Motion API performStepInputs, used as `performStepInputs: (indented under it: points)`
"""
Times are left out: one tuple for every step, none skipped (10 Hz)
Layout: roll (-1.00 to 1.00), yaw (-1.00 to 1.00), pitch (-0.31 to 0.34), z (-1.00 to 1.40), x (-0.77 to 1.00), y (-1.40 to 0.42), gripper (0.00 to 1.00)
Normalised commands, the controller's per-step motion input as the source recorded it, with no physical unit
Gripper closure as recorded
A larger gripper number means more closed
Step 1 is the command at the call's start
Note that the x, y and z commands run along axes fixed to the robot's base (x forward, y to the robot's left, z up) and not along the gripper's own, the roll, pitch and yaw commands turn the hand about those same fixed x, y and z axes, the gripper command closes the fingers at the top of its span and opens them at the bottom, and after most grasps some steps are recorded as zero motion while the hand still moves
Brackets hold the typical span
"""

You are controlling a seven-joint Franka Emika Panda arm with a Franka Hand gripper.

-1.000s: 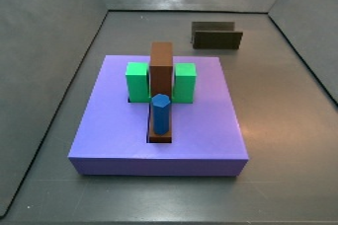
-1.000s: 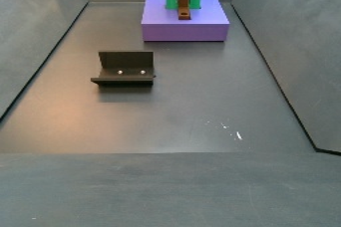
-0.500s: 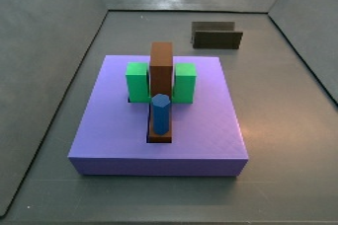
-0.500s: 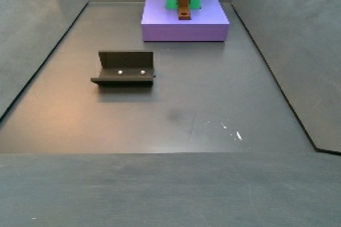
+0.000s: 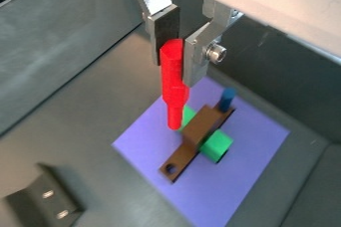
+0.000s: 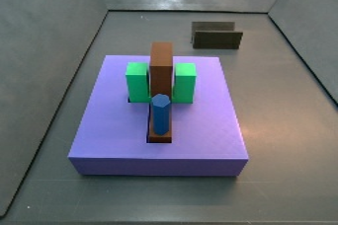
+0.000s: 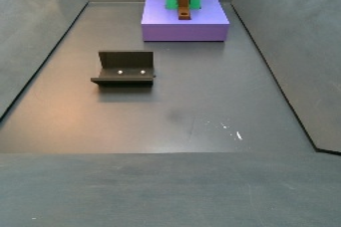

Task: Pick up the red object. Move up. Place the red object on the fixture. Regrasp the red object. Move to above the board. Insert the red object.
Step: Move to above the board, then insert the red object.

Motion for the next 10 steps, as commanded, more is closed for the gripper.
performStepInputs:
  points:
    - [-0.31, 0.0, 0.019, 0.01, -0.06, 0.0, 1.0]
    - [-0.23, -0.01, -0.003, 0.0, -0.05, 0.01, 1.0]
    - [-0.28, 0.0, -0.116, -0.64, -0.09, 0.52, 1.0]
    - [-0.25, 0.0, -0.123, -0.69, -0.17, 0.56, 1.0]
    - [-0.26, 0.0, -0.134, -0.66, -0.18, 0.56, 1.0]
    - [-0.33, 0.0, -0.161, -0.55, -0.15, 0.54, 1.0]
    - [-0.28, 0.0, -0.206, -0.55, -0.18, 0.38, 1.0]
    - [-0.18, 0.01, -0.236, -0.63, -0.25, 0.14, 1.0]
    - [-0.11, 0.04, -0.236, -0.69, -0.22, 0.0, 1.0]
    - [-0.08, 0.02, -0.216, -0.72, -0.13, -0.08, 1.0]
